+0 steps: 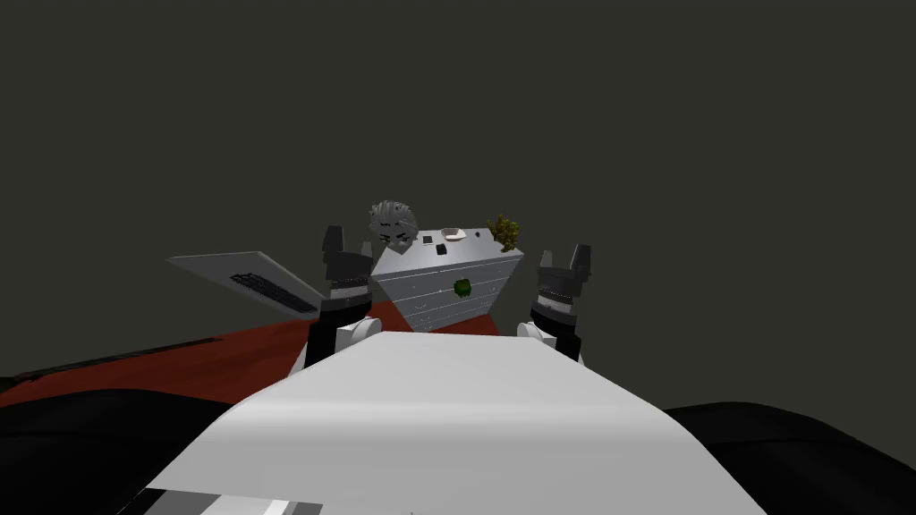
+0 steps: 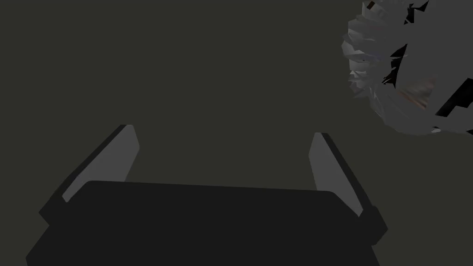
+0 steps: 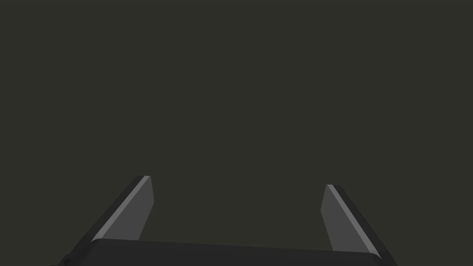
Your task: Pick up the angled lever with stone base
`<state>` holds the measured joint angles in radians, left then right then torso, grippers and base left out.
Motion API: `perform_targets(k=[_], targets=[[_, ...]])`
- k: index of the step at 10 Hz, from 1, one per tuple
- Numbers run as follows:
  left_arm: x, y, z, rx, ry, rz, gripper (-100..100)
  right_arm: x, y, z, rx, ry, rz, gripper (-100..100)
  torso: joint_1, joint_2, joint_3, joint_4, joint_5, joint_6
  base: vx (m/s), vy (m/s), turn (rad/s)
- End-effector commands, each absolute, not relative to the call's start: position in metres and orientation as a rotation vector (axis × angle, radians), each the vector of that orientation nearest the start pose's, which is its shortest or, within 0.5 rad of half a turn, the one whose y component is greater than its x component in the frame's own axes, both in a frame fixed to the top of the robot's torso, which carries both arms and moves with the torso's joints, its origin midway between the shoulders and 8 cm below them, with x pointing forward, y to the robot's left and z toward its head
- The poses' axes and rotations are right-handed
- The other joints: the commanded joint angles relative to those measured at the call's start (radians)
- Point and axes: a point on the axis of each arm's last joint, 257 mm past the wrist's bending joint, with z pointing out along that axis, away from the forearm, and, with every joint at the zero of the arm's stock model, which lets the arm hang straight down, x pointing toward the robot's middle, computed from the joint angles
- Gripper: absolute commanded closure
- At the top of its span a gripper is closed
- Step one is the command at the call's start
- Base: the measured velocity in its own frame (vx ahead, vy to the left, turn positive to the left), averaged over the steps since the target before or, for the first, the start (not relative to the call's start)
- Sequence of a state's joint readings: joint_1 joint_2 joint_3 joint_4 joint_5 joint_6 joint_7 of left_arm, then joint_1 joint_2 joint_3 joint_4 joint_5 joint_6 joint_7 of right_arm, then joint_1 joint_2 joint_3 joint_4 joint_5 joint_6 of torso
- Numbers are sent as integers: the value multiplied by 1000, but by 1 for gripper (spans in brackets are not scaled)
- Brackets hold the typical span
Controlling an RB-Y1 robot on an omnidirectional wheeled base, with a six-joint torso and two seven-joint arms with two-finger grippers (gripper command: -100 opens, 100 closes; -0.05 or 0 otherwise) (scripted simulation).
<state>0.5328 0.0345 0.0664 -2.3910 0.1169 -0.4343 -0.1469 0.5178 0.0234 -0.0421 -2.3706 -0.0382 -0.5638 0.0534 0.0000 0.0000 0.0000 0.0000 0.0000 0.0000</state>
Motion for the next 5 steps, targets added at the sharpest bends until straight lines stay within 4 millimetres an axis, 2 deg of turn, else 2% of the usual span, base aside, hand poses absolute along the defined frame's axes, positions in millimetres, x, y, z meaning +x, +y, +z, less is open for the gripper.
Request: perform_targets(k=[1, 5], targets=[[330, 308, 51, -625, 640, -1171, -100, 307, -294, 70, 559, 486, 1254, 0, 0, 0, 0, 0, 0, 0, -40, -22, -117], [344, 319, 45, -654, 732, -1155, -100, 307, -294, 70, 559, 485, 1254, 0, -3, 6, 3, 1, -1, 0, -83, -47, -113]])
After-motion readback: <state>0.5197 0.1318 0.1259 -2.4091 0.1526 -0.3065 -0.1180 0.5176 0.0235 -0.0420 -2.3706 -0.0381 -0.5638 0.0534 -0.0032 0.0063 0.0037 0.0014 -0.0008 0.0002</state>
